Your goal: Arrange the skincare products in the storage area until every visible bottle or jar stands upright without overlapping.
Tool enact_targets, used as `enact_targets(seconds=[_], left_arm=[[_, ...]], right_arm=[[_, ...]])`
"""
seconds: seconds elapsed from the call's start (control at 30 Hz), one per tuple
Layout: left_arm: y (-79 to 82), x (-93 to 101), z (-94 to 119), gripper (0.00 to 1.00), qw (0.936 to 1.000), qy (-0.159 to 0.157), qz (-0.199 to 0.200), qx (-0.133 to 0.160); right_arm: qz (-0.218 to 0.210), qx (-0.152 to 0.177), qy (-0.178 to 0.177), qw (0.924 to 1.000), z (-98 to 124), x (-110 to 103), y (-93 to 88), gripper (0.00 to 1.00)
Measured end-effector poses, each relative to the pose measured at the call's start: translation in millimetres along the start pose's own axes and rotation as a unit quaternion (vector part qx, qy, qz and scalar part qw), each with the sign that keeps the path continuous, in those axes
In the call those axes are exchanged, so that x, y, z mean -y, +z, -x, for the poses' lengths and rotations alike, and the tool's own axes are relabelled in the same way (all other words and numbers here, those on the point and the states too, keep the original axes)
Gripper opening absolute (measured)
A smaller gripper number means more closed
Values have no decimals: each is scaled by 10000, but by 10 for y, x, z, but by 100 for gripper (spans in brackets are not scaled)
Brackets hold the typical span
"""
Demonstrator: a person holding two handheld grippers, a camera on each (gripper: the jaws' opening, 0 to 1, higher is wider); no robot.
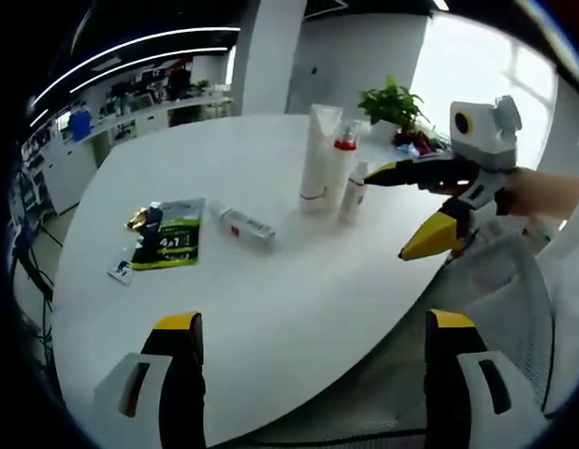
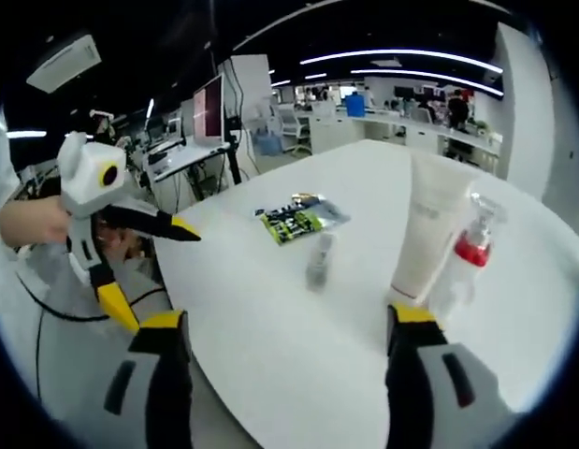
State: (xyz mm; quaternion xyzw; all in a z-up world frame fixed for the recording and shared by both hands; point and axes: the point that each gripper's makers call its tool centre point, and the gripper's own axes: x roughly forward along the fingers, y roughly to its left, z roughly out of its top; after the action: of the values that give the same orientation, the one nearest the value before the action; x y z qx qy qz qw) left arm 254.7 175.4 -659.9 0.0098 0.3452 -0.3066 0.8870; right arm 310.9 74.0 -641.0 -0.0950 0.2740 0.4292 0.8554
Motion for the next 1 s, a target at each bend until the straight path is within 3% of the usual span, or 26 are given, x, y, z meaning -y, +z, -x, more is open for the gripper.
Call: enact_targets(seconds=[0.57, 1.0], left_arm=[[28, 22, 20, 96, 9999, -90, 48, 114], [9, 61, 9, 94, 9999, -132, -101, 48]], right_arm=[[-166, -220, 61, 9996, -474, 135, 185, 70], [-340, -381, -195, 9985, -868, 301, 217, 57]])
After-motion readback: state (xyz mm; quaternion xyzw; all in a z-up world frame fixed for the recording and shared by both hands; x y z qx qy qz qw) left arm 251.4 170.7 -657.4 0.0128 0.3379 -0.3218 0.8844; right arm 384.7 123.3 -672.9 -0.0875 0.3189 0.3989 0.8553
